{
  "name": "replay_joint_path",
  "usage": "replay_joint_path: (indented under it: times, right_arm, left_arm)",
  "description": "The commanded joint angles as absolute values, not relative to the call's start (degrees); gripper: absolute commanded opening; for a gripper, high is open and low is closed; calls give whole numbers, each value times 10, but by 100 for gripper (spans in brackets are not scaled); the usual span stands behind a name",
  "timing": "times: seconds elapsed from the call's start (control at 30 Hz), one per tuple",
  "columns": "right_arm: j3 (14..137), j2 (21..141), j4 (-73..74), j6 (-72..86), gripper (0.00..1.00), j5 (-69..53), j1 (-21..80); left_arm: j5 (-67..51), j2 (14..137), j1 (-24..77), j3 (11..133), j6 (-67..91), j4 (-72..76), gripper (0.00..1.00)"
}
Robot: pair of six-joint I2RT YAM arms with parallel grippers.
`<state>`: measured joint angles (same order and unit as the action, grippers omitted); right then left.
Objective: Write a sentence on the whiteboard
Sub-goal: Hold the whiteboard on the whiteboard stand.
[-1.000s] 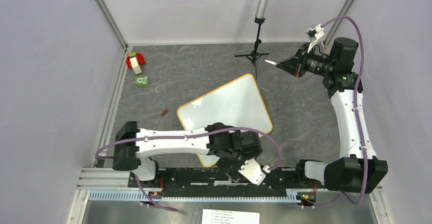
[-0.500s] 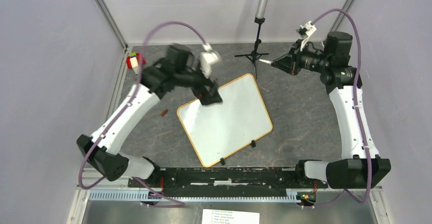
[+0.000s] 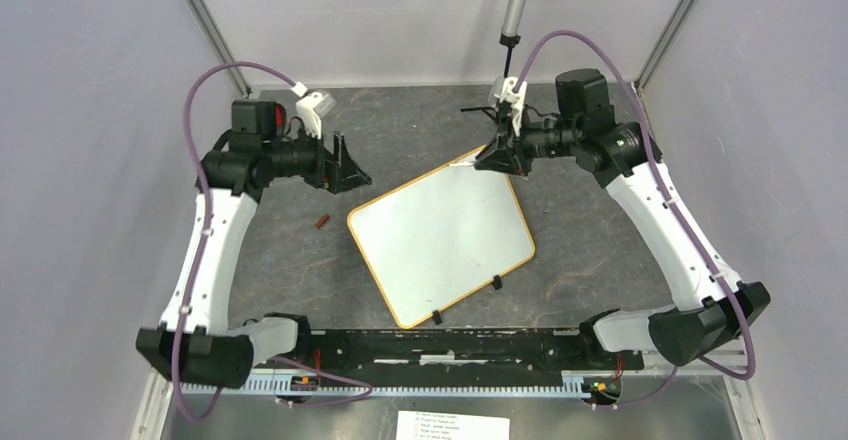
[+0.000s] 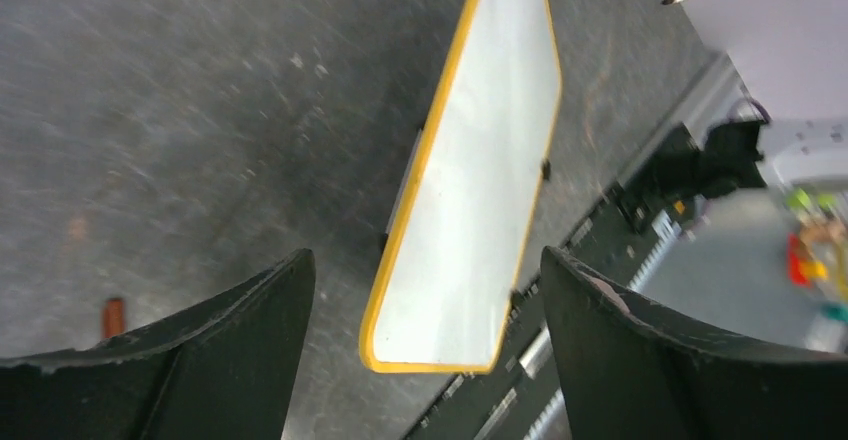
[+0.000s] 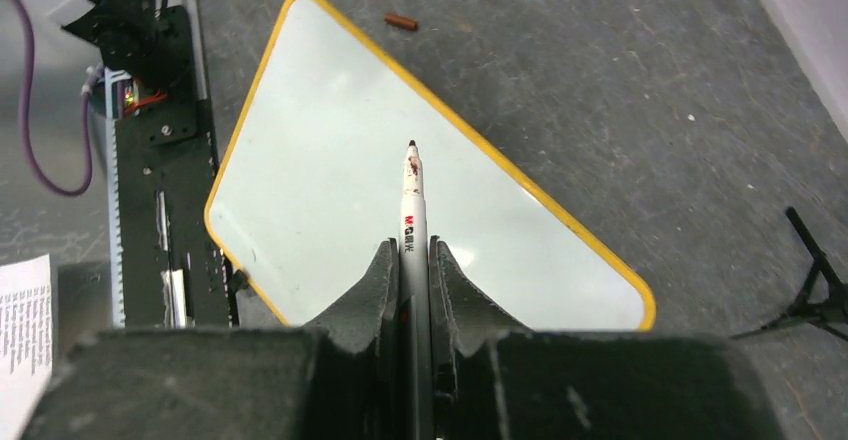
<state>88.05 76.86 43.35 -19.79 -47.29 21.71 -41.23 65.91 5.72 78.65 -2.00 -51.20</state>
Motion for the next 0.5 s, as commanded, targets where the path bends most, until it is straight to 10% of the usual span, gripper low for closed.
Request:
replay_joint_path:
  times: [0.0, 0.47]
  right_arm:
    - [889, 758, 471, -261, 0, -482, 245]
    - [847, 723, 486, -285, 0, -435, 309]
  left_arm:
    - [-535, 732, 58, 786, -81, -586, 85]
    - [-487, 891, 160, 868, -80, -567, 69]
